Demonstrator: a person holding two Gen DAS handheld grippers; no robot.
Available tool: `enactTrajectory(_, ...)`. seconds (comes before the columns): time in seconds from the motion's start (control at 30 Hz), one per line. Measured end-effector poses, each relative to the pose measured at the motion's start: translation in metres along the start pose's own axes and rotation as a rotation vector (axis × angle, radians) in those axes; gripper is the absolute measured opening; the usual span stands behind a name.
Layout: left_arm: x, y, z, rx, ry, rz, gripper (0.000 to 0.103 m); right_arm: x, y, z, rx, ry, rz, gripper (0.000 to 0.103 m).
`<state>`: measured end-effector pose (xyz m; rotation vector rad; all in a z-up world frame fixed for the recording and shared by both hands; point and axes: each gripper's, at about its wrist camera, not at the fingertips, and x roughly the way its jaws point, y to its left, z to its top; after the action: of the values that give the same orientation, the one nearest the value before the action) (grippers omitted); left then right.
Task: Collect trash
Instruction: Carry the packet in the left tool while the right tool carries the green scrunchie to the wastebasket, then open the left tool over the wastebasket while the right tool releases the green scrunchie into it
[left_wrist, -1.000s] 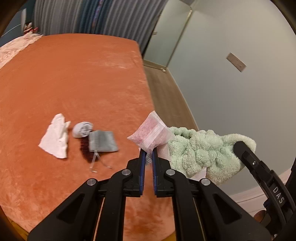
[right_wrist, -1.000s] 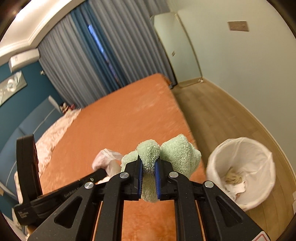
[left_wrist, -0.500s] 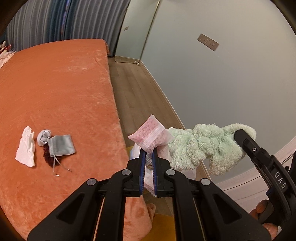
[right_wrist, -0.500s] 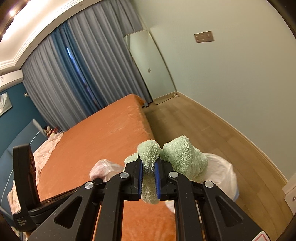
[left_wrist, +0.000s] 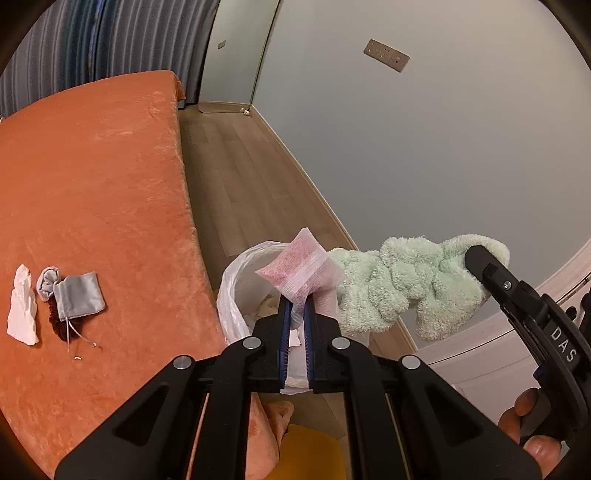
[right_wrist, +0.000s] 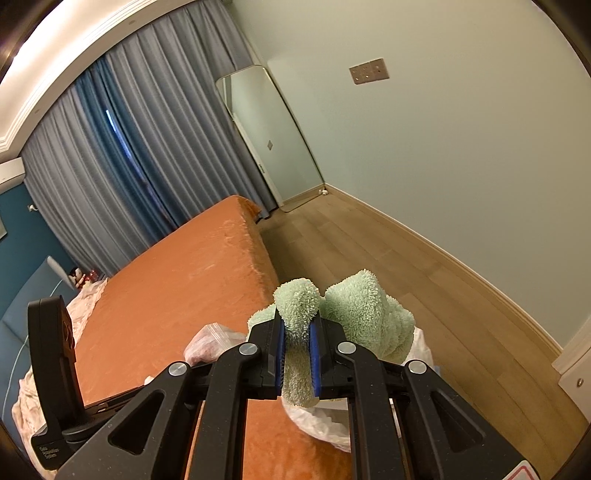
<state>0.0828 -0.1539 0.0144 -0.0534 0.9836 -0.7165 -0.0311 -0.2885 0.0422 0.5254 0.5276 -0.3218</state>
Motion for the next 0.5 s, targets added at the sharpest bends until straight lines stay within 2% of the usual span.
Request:
enactTrajectory(0.23,0.012,-0.011,0.001,0.011,0.011,-0.018,0.01,0.003,-0.01,0.002,0.017,0.0,-0.019,0.011)
enactTrajectory(0.27,0.013,-0.01,0.001,-0.003,0.009,-0.014,0.017,0.004,-0.011,0.002,0.019,0.002,-0.022,0.011)
enactTrajectory(0.3,0.014,-0.008,0.002,-0.017,0.01,-0.012,0.031,0.005,-0.01,0.001,0.019,0.005,-0.025,0.012)
enactTrajectory(0.37,0.015,-0.004,0.002,-0.035,0.011,-0.004,0.044,0.007,-0.005,-0.002,0.018,0.021,-0.024,0.017)
enactTrajectory(0.5,0.014,0.001,0.0,-0.032,0.004,0.027,0.044,0.012,-0.004,-0.002,0.011,0.021,-0.018,0.025)
